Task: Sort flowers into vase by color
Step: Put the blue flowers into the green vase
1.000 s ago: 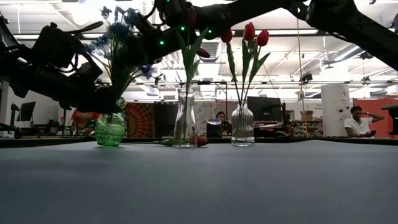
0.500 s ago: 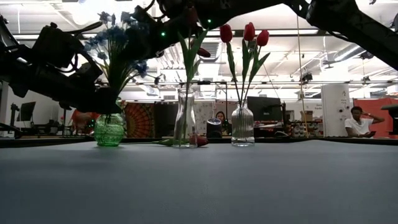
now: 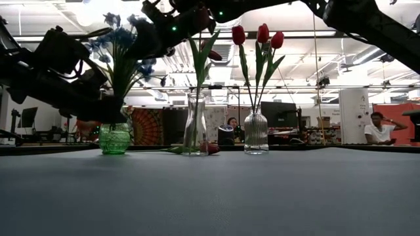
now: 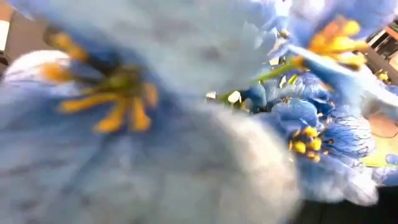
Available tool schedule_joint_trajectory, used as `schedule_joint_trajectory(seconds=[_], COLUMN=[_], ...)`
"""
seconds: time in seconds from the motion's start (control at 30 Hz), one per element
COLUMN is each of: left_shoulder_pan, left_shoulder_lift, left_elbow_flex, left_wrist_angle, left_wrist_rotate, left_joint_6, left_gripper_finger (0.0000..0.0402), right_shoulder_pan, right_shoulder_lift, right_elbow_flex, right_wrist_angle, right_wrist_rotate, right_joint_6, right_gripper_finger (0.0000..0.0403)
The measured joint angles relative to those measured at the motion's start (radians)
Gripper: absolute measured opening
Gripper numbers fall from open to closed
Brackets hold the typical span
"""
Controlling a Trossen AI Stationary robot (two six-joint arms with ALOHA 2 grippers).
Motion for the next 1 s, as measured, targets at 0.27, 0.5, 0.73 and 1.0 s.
schedule_joint_trajectory(seconds=[0.27, 0.5, 0.73, 1.0], left_shoulder_pan=[-0.010, -0.010, -0.010, -0.009], left_shoulder_lift=[-0.062, -0.137, -0.191, -0.208], left_elbow_flex=[0.000, -0.001, -0.001, -0.001], left_wrist_angle=[-0.092, -0.156, -0.178, -0.198], left_wrist_rotate=[0.000, 0.000, 0.002, 0.003], left_joint_6=[-0.009, -0.025, -0.025, -0.026], left_gripper_finger=[0.0264, 0.0264, 0.0264, 0.0264], right_shoulder_pan=[0.000, 0.000, 0.000, 0.005], right_shoulder_lift=[0.000, -0.001, -0.002, -0.002], right_elbow_flex=[0.026, 0.035, 0.035, 0.035], right_wrist_angle=[-0.036, -0.043, -0.044, -0.044], right_wrist_rotate=[0.000, 0.000, 0.000, -0.001], right_joint_6=[0.003, 0.003, 0.003, 0.017], right_gripper_finger=[0.0275, 0.0278, 0.0281, 0.0295])
